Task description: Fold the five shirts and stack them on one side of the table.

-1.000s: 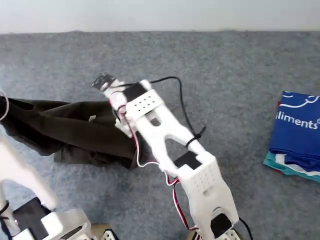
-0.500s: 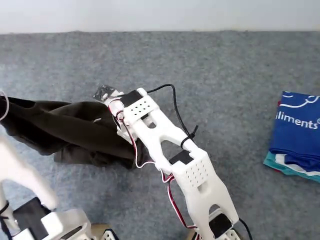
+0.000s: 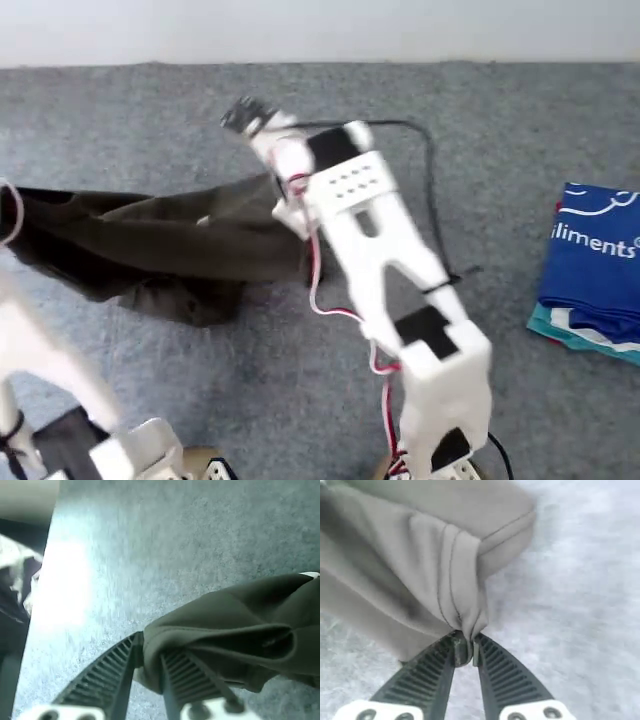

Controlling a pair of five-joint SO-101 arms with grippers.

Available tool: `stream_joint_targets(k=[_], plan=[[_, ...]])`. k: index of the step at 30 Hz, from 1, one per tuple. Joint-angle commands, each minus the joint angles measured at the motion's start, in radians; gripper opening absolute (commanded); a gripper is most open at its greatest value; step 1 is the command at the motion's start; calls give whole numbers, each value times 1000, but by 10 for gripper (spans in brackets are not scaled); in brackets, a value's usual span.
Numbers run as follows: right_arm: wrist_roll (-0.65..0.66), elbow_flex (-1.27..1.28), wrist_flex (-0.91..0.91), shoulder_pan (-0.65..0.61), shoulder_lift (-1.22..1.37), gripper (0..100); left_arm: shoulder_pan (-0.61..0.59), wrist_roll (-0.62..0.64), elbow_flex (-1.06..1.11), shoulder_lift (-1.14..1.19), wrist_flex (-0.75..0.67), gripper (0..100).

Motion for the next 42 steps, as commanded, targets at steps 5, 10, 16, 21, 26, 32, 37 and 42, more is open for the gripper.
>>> stream_joint_targets(k=[5,10,16,21,26,32,37,42], plan=[[43,-41,8,156,-315,10,176,12,-5,-167,-84,15],[123,-37,120,209,-386,10,258,14,22,-213,-26,15],[161,75,200,254,-410,10,279,12,208,-261,14,15],[161,247,202,269,-463,70,275,8,443,-313,-17,15],[155,278,197,282,-570,240,273,6,654,-387,-87,15],[152,282,191,206,-503,242,279,6,915,-497,-235,15],[63,278,189,73,-332,243,279,8,1099,-582,-325,15],[46,276,148,-30,-168,243,276,6,1224,-644,-390,15]])
